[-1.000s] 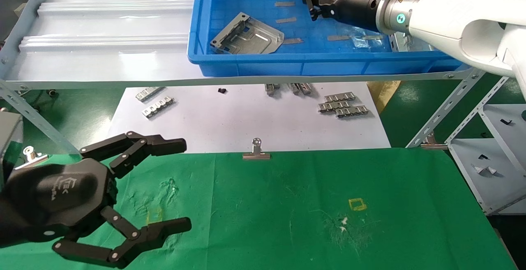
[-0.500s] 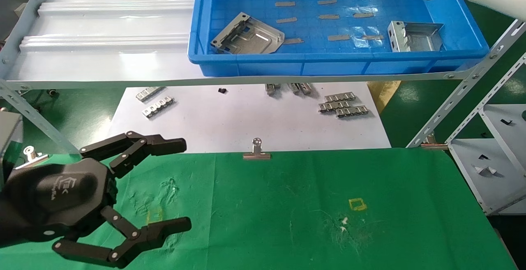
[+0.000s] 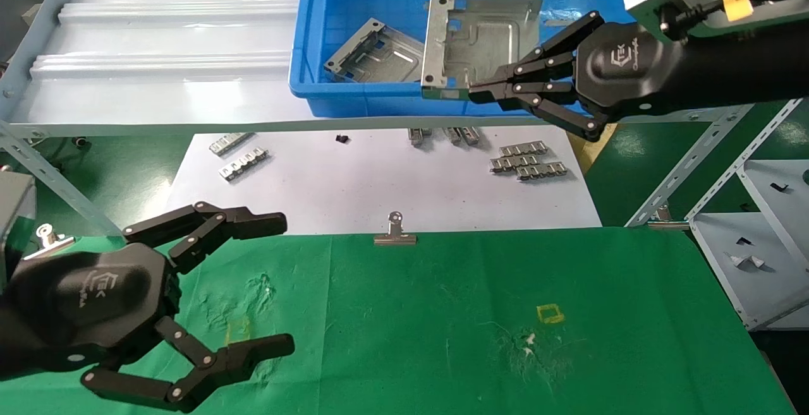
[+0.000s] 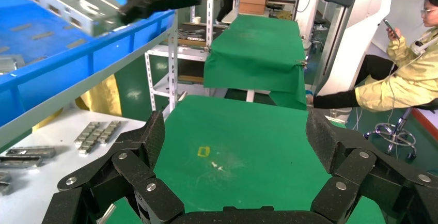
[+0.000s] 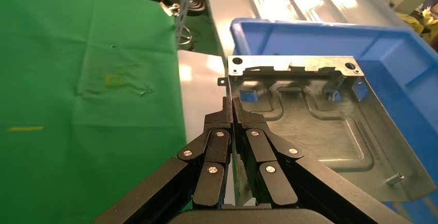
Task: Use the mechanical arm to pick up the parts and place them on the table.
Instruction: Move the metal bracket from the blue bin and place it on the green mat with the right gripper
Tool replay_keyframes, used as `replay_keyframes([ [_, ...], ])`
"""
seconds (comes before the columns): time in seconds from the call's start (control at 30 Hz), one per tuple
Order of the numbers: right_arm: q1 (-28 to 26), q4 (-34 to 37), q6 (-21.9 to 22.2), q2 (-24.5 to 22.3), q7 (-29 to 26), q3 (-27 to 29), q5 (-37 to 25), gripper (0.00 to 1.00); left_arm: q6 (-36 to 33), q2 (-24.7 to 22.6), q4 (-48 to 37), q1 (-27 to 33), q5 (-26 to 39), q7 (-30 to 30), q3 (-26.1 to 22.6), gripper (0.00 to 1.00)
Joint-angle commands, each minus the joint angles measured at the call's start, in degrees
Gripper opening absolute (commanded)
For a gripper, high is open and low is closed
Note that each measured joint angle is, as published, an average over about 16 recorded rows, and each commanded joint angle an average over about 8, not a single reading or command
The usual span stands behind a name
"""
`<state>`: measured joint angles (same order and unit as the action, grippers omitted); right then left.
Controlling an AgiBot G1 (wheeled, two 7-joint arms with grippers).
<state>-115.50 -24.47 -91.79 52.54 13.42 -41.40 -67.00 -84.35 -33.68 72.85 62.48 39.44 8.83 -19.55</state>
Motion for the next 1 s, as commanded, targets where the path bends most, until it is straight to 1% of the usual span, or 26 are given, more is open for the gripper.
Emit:
replay_keyframes([
  [0.03, 1.4, -4.1, -0.4, -2.2, -1.3, -1.6, 1.8, 0.00, 0.0, 0.0, 0.0, 0.0, 0.0, 0.0, 0.0, 1.00],
  [0.17, 3.8, -12.5, -0.2, -7.5, -4.1, -5.8, 7.1, 0.00, 0.0, 0.0, 0.0, 0.0, 0.0, 0.0, 0.0, 1.00],
  [0.27, 5.2, -17.4, 0.0, -10.8, -5.7, -9.2, 10.4, 0.00, 0.0, 0.0, 0.0, 0.0, 0.0, 0.0, 0.0, 1.00],
  [0.37, 6.4, -20.7, 0.1, -13.1, -6.8, -13.0, 12.4, 0.00, 0.0, 0.0, 0.0, 0.0, 0.0, 0.0, 0.0, 1.00],
  [0.47, 7.1, -21.6, 0.5, -14.0, -6.7, -16.9, 12.1, 0.00, 0.0, 0.0, 0.0, 0.0, 0.0, 0.0, 0.0, 1.00],
  [0.53, 7.4, -20.7, 0.8, -13.5, -6.0, -19.2, 11.1, 0.00, 0.0, 0.0, 0.0, 0.0, 0.0, 0.0, 0.0, 1.00],
  [0.63, 7.7, -17.8, 1.1, -11.4, -4.4, -22.4, 8.4, 0.00, 0.0, 0.0, 0.0, 0.0, 0.0, 0.0, 0.0, 1.00],
  [0.87, 8.0, -7.5, 1.7, -4.1, -0.4, -28.9, 1.3, 0.00, 0.0, 0.0, 0.0, 0.0, 0.0, 0.0, 0.0, 1.00],
  [1.0, 8.5, -1.5, 1.9, -0.7, 2.2, -31.0, -0.8, 0.00, 0.0, 0.0, 0.0, 0.0, 0.0, 0.0, 0.0, 1.00],
])
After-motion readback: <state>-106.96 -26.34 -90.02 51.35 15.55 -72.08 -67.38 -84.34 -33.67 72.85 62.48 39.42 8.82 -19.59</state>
